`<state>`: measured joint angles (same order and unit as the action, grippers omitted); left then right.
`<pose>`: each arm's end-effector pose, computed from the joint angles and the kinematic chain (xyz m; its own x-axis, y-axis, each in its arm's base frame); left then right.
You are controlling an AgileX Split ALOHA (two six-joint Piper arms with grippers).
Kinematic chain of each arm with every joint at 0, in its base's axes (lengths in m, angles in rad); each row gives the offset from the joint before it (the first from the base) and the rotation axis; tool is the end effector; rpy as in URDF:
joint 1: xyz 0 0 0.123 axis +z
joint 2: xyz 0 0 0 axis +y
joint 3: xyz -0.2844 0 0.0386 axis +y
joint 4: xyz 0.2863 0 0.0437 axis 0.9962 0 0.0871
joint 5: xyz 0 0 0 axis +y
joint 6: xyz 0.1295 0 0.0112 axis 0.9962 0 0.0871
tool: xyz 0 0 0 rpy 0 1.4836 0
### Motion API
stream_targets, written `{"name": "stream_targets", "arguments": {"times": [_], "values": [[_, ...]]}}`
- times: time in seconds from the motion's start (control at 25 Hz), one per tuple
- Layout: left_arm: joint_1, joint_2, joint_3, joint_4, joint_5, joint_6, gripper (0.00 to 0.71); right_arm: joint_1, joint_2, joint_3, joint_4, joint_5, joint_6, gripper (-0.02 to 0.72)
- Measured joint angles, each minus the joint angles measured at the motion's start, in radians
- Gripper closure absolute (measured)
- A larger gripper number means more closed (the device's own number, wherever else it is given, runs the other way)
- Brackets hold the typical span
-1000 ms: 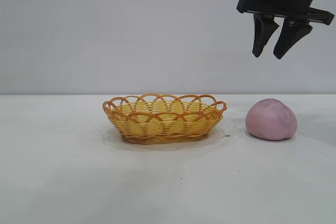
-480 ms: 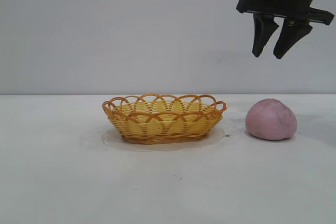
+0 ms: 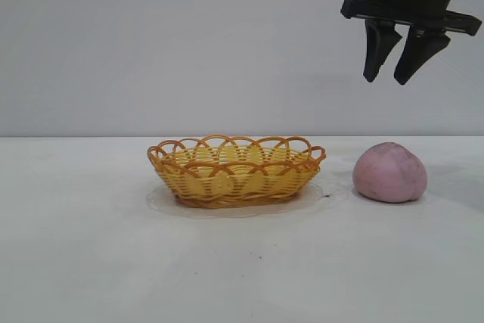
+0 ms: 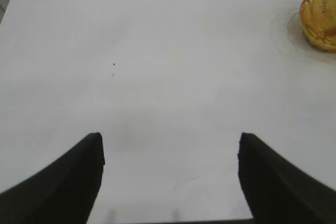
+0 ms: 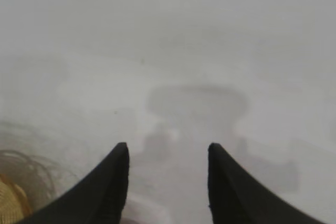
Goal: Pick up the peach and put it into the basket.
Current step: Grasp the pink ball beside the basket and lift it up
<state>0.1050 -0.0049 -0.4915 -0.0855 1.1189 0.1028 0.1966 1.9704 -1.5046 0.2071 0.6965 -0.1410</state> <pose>0.0586 -0.0039 0.2689 -0.5075 0.0120 -0.8616 -0.0056 0.9998 0.0172 0.4713 0.1114 0.1677 -0.8624 -0.1528 -0.4827 -0.2402 0.9627 0.1245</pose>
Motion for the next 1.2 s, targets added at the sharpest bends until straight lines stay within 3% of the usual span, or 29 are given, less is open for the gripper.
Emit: {"name": "stream_targets", "arguments": {"times": [0.2,0.44,0.72,0.96,1.2], "values": [[-0.006,-0.013,0.001,0.0,0.002,0.0,0.187,0.0,-0.04,0.0,-0.021,0.017,0.0,0.412],[-0.077,-0.014,0.001,0.0,0.002,0.0,0.187,0.0,-0.096,0.0,-0.078,0.111,0.0,0.412],[-0.079,-0.014,0.001,0.0,0.002,0.0,0.187,0.034,-0.141,0.0,-0.117,0.265,0.0,0.412],[-0.079,-0.014,0.001,0.0,0.002,-0.004,0.187,0.148,-0.141,0.0,-0.15,0.341,0.0,0.412],[-0.079,-0.014,0.001,0.0,0.002,-0.004,0.187,0.176,-0.126,0.0,-0.157,0.416,0.002,0.412]]}}
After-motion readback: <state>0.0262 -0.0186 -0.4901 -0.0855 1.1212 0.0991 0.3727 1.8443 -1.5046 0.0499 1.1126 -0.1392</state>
